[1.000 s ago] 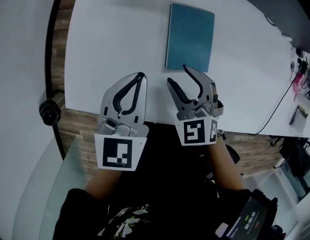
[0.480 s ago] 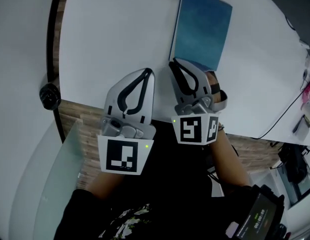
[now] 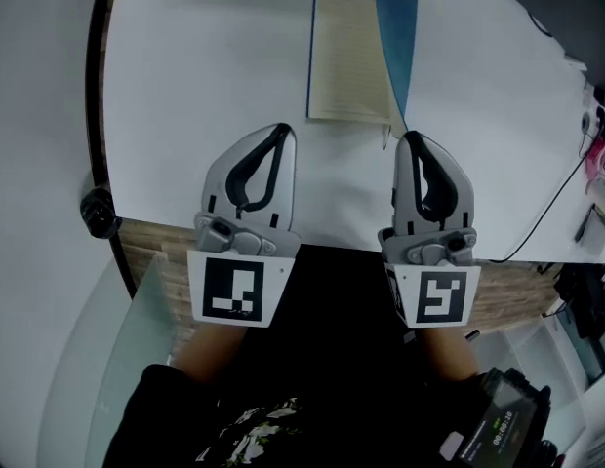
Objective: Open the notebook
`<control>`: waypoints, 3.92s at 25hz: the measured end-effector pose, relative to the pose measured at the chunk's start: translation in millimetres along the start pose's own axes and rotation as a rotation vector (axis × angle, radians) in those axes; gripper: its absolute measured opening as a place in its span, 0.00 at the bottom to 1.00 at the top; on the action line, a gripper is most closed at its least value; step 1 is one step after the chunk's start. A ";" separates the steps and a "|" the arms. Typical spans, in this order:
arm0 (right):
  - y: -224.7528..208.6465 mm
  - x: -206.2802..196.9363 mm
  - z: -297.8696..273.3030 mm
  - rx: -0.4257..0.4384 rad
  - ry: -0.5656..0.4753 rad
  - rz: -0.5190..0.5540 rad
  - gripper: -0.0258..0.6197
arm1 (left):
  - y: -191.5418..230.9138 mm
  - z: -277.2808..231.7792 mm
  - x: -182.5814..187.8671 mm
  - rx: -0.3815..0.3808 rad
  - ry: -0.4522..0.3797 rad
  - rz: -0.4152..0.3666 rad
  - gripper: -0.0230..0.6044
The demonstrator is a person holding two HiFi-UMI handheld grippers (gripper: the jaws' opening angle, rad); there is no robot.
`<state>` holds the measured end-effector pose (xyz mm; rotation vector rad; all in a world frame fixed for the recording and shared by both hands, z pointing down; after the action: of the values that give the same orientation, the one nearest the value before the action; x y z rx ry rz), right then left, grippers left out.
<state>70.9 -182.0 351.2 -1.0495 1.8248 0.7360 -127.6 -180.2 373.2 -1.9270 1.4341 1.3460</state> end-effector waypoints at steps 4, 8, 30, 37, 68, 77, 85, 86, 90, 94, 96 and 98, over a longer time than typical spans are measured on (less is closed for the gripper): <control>-35.2 -4.0 17.8 -0.149 0.001 0.002 0.15 | -20.7 -29.7 9.1 -0.085 -0.016 -0.069 0.05; -65.4 -15.9 22.3 -0.271 0.053 0.079 0.15 | -42.4 -58.8 13.6 -0.134 -0.023 -0.112 0.05; -88.8 -112.8 53.8 -0.349 0.422 -0.099 0.14 | -149.9 -153.1 -26.9 -0.334 0.160 -0.307 0.05; -100.0 -58.2 64.0 -0.398 0.157 0.051 0.14 | -151.8 -157.7 -33.7 -0.347 0.164 -0.328 0.05; -106.3 -112.1 -16.0 -0.194 0.417 -0.110 0.14 | -1.5 -83.3 -33.0 -0.090 0.204 0.146 0.44; -103.3 -112.2 -16.5 -0.202 0.404 -0.144 0.14 | -6.0 -91.6 -40.6 -0.063 0.303 0.095 0.45; -96.8 -111.7 -17.1 -0.235 0.402 -0.054 0.14 | -17.6 -95.3 -43.1 -0.034 0.307 -0.004 0.45; -96.6 -111.8 -17.3 -0.239 0.400 -0.060 0.14 | -18.8 -95.8 -43.0 -0.033 0.305 0.007 0.45; -96.8 -113.2 -15.8 -0.242 0.389 -0.085 0.14 | -28.9 -102.2 -40.3 -0.116 0.314 0.184 0.45; -98.5 -114.4 -15.3 -0.243 0.374 -0.127 0.14 | -51.2 -118.0 -36.5 -0.248 0.351 0.208 0.44; -98.7 -114.4 -15.4 -0.241 0.373 -0.134 0.14 | -65.8 -122.1 -34.0 -0.307 0.350 0.191 0.44; -99.4 -114.6 -15.9 -0.240 0.375 -0.132 0.14 | -84.2 -126.0 -30.4 -0.368 0.341 0.169 0.44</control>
<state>181.5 -199.9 454.7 -1.5346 1.9866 0.7272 4.7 -225.6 439.0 -2.4132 1.6260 1.4963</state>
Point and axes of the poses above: the fingertips, and each gripper's own axes: z backward along the fingers, y to its left, x out of its top, the point moved 9 cm from there along z, backward along the fingers
